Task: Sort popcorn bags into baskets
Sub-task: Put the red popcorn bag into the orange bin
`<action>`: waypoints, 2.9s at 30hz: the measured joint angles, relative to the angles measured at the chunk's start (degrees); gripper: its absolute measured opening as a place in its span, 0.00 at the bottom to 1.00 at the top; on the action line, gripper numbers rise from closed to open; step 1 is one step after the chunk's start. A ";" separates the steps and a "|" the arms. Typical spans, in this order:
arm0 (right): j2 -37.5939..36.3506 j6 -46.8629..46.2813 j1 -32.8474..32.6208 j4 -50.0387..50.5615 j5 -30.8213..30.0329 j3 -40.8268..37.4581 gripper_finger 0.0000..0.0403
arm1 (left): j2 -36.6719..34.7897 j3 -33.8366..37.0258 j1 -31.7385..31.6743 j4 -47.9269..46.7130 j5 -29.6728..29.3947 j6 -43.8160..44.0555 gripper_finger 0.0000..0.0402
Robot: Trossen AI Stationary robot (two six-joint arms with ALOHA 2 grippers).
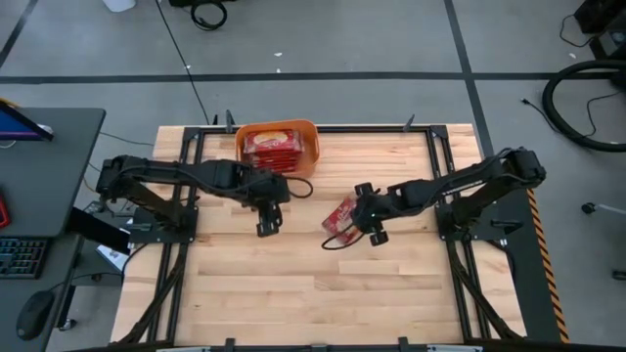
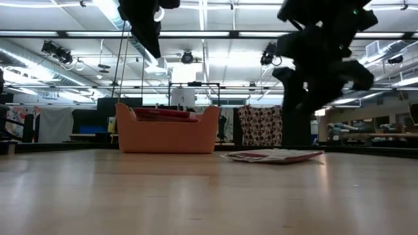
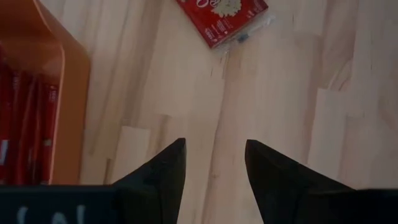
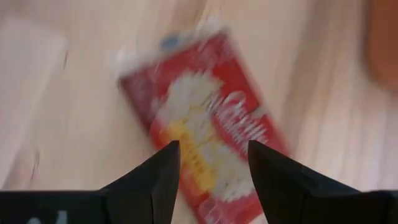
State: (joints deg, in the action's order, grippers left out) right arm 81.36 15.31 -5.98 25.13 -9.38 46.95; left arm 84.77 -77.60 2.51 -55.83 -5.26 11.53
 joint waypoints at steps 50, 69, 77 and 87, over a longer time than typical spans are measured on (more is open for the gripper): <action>4.53 -8.32 -0.29 -1.90 7.24 -2.07 0.01 | 5.40 0.37 2.68 5.69 -3.48 -0.22 0.65; 0.47 -17.26 8.46 3.76 26.02 9.36 0.00 | 9.24 0.39 6.69 20.32 -3.93 -0.17 0.67; 0.92 -17.24 8.81 4.46 25.79 13.84 0.00 | 12.90 0.39 6.68 24.90 -3.56 -0.17 0.67; 0.92 -13.61 3.59 14.16 18.29 13.15 0.11 | 17.85 0.39 7.52 26.47 -2.69 -0.17 0.67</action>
State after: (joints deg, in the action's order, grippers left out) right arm 82.28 1.69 -2.38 39.29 8.92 60.10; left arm 102.62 -77.21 10.03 -29.36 -7.94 11.35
